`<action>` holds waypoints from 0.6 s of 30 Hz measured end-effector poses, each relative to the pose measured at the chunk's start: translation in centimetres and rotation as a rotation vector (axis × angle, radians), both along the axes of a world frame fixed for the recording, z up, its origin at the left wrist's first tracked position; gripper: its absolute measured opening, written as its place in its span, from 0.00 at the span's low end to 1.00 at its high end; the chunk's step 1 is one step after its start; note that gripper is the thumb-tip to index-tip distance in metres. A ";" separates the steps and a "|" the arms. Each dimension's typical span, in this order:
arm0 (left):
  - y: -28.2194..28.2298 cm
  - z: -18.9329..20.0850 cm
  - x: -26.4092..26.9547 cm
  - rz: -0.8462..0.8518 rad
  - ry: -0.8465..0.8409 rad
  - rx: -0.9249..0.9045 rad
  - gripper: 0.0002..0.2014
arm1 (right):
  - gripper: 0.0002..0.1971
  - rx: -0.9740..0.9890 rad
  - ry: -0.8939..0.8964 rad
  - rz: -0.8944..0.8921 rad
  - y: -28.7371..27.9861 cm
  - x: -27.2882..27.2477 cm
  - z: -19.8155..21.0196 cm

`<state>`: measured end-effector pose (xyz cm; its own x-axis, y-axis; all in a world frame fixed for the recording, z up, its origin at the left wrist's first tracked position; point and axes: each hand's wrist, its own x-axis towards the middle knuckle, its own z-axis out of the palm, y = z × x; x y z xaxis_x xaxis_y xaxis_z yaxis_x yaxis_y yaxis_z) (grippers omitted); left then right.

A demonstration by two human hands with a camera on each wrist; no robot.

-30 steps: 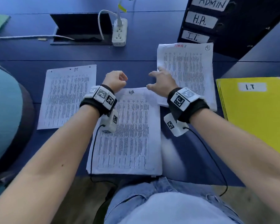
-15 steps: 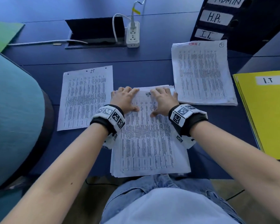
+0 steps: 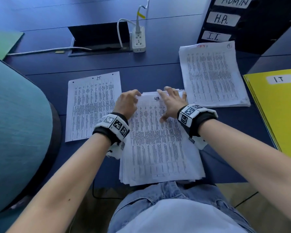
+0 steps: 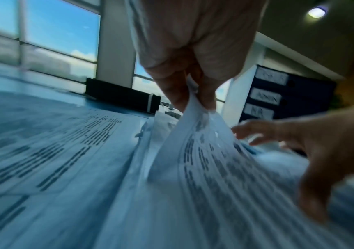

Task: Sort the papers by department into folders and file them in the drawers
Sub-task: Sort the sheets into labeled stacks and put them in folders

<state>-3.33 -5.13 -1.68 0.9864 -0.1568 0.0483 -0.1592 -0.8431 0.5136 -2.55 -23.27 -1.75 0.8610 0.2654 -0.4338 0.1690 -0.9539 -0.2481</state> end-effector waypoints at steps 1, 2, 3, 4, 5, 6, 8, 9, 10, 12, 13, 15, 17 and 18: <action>0.2 0.3 0.2 0.017 0.027 -0.071 0.09 | 0.60 -0.010 -0.003 0.019 0.1 0.1 0.1; 0.5 0.6 0.3 0.031 0.070 -0.147 0.07 | 0.59 -0.018 -0.014 0.036 0.3 0.1 0.1; 0.8 1.1 0.5 0.029 0.130 -0.219 0.07 | 0.58 -0.022 -0.032 0.048 0.4 0.0 0.1; 1.0 1.6 0.5 0.003 0.204 -0.276 0.06 | 0.55 -0.022 -0.055 0.060 0.5 -0.1 0.1; 1.3 2.1 0.5 -0.045 0.279 -0.310 0.05 | 0.52 -0.024 -0.083 0.073 0.6 -0.3 0.1; 1.5 2.5 0.6 -0.100 0.345 -0.313 0.04 | 0.48 -0.032 -0.116 0.087 0.6 -0.5 0.1; 1.9 2.8 0.8 -0.186 0.455 -0.280 0.05 | 0.43 -0.070 -0.197 0.120 0.7 -1.1 0.2; 2.1 2.8 1.0 -0.200 0.495 -0.285 0.08 | 0.41 -0.097 -0.241 0.140 0.6 -1.4 0.3; 2.2 2.7 1.2 -0.192 0.513 -0.308 0.11 | 0.39 -0.133 -0.286 0.161 0.4 -1.7 0.4; 2.1 2.4 1.4 -0.126 0.482 -0.341 0.13 | 0.33 -0.201 -0.351 0.205 0.3 -2.3 0.9; 1.9 2.2 1.5 -0.099 0.453 -0.317 0.12 | 0.28 -0.211 -0.380 0.224 0.4 -2.7 1.0; 1.5 1.5 1.5 -0.095 0.398 -0.163 0.14 | 0.19 -0.239 -0.478 0.258 0.6 -3.6 0.6; 1.0 0.9 1.5 -0.133 0.357 0.060 0.20 | 0.14 -0.246 -0.523 0.244 0.7 -4.1 0.5; 0.7 0.6 1.5 -0.149 0.353 0.153 0.22 | 0.14 -0.237 -0.502 0.235 0.7 -4.2 0.4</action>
